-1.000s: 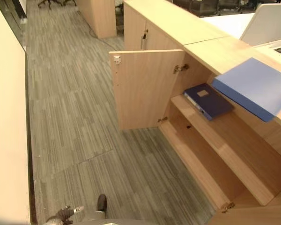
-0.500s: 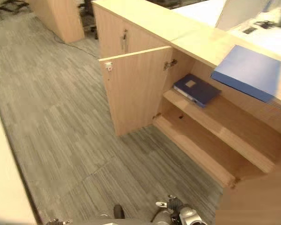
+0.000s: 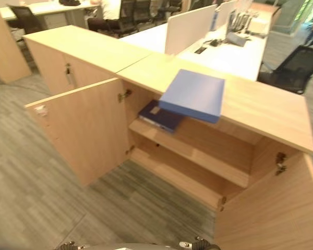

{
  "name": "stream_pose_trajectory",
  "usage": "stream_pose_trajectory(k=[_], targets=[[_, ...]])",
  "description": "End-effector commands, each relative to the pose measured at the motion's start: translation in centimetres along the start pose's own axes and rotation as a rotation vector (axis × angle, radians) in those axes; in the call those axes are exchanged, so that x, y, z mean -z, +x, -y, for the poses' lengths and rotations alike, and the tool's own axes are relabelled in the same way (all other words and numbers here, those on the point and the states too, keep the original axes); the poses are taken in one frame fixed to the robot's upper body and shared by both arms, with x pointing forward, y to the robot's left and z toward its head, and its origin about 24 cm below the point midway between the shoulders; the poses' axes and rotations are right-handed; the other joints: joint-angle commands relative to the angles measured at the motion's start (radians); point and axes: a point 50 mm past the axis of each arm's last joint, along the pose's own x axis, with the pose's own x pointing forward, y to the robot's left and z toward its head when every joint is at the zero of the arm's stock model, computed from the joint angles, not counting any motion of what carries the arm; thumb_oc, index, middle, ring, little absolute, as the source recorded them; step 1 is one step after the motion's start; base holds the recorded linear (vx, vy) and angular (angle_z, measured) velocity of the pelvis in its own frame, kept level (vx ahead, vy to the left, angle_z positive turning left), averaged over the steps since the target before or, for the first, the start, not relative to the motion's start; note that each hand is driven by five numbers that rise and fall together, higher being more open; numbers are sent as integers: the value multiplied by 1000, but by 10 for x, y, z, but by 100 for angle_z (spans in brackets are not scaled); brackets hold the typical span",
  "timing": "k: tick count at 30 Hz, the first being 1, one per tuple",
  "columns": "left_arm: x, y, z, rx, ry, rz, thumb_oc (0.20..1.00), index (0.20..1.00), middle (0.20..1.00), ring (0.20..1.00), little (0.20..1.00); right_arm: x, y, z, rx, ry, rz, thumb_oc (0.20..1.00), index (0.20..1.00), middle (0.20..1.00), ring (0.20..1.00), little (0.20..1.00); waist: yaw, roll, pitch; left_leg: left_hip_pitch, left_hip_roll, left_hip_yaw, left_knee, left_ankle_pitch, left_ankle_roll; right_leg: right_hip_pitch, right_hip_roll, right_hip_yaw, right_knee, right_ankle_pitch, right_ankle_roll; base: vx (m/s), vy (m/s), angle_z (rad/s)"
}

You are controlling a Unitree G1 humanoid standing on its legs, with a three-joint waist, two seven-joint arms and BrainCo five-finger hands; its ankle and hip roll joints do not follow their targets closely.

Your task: Put the empty folder in the office cabinet

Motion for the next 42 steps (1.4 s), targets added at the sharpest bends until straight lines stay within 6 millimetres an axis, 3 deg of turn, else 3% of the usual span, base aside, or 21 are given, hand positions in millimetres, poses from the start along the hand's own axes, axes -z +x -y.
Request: stream_pose_trajectory(k=[1,3,4,5,6,8,9,10,11,13,17,18,19,25,30,38,40,42], targets=[[-30,2,1,-11,-70,90,1000,1000,1000,1000,1000,-15,1,17,44,-61,13,1000,1000,1000,1000,1000,41,-4,128,91,-113,-38,-290,-238,0,44,-26,33,-74,27,189,77,82,-127],[-26,2,1,-18,-101,80,1000,1000,1000,1000,1000,-15,0,20,57,-72,14,1000,1000,1000,1000,1000,62,-8,144,54,-139,-99,-470,-222,-11,55,-54,63,-74,30,205,75,127,-137],[-25,2,0,-22,-117,77,1000,1000,1000,1000,1000,-15,0,21,61,-75,19,1000,1000,1000,1000,1000,70,-5,148,39,-150,-135,-568,-162,-31,61,-55,71,-74,26,206,112,117,-148],[-23,2,-2,-29,-138,72,1000,1000,1000,1000,1000,-16,0,24,69,-78,25,1000,1000,1000,1000,1000,86,10,156,34,-163,-203,-726,-58,-71,76,-45,89,-74,16,207,133,116,-86],[-22,2,-2,-31,-145,66,1000,1000,1000,1000,1000,-16,0,24,70,-79,24,1000,1000,1000,1000,1000,92,17,158,28,-168,-239,-784,-29,-82,81,-41,97,-74,9,207,147,123,-62],[-20,2,-2,-31,-148,62,1000,1000,1000,1000,1000,-15,0,25,72,-76,25,1000,1000,1000,1000,1000,99,23,162,20,-175,-278,-828,-16,-88,87,-39,107,-74,2,206,70,107,-36],[-17,2,-1,-31,-167,49,1000,1000,1000,1000,1000,-14,-1,27,78,-65,24,1000,1000,1000,1000,1000,103,39,164,-5,-200,-361,-884,8,-90,83,-34,129,-74,-1,201,74,177,-9],[-13,2,1,-24,-173,35,1000,1000,1000,1000,1000,-12,-1,28,82,-56,19,1000,1000,1000,1000,1000,102,51,158,12,-201,-383,-915,13,-94,87,-29,142,-74,-5,204,74,178,12],[-13,2,1,-24,-173,35,1000,1000,1000,1000,1000,-12,-1,28,82,-56,19,1000,1000,1000,1000,1000,102,51,158,12,-201,-383,-915,13,-94,87,-29,142,-74,-5,204,159,244,-6],[0,0,9,-4,-178,-8,1000,1000,1000,1000,1000,-4,-2,33,98,-33,-7,1000,1000,1000,1000,1000,92,84,134,56,-197,-372,-931,11,-112,100,-48,154,-74,-13,213,204,319,-43],[7,-1,12,4,-192,-33,1000,1000,1000,1000,1000,1,-3,32,95,-5,-25,1000,1000,1000,1000,1000,89,95,109,102,-225,-361,-947,-7,-103,110,-89,161,-74,-9,229,176,266,0],[9,-1,12,2,-207,-41,1000,1000,1000,1000,1000,4,-3,31,89,3,-37,1000,1000,1000,1000,1000,85,98,95,131,-251,-349,-958,-25,-88,118,-120,167,-74,-4,245,125,199,-18],[9,-1,12,2,-207,-41,1000,1000,1000,1000,1000,4,-3,31,89,3,-37,1000,1000,1000,1000,1000,85,98,95,131,-251,-349,-959,-25,-88,118,-120,167,-74,-4,245,181,295,-18],[0,0,5,-10,-203,-11,1000,1000,1000,1000,1000,2,-1,24,64,11,-32,1000,1000,1000,1000,1000,66,88,64,178,-353,-313,-965,-93,-30,110,-219,202,-57,26,301,124,276,1],[-6,1,-3,-30,-194,8,1000,1000,1000,1000,1000,-6,0,19,47,2,-8,1000,1000,1000,1000,1000,70,75,46,193,-390,-299,-965,-125,-4,95,-255,228,-54,48,325,74,145,-11],[-6,1,-5,-33,-182,11,1000,1000,1000,1000,1000,-12,1,17,45,-28,0,1000,1000,1000,1000,1000,82,70,42,212,-391,-258,-965,-144,6,70,-265,222,-56,91,336,29,27,-19],[-5,1,-5,-27,-195,9,1000,1000,1000,1000,1000,-11,1,16,39,-46,-7,1000,1000,1000,1000,1000,93,69,45,218,-369,-230,-965,-143,-5,66,-255,146,-66,109,335,9,-83,-30],[-7,1,-5,-26,-207,17,1000,1000,1000,1000,1000,-10,1,15,37,-51,-11,1000,1000,1000,1000,1000,92,67,45,219,-363,-227,-965,-141,-9,71,-248,135,-70,105,334,22,-53,-38]])
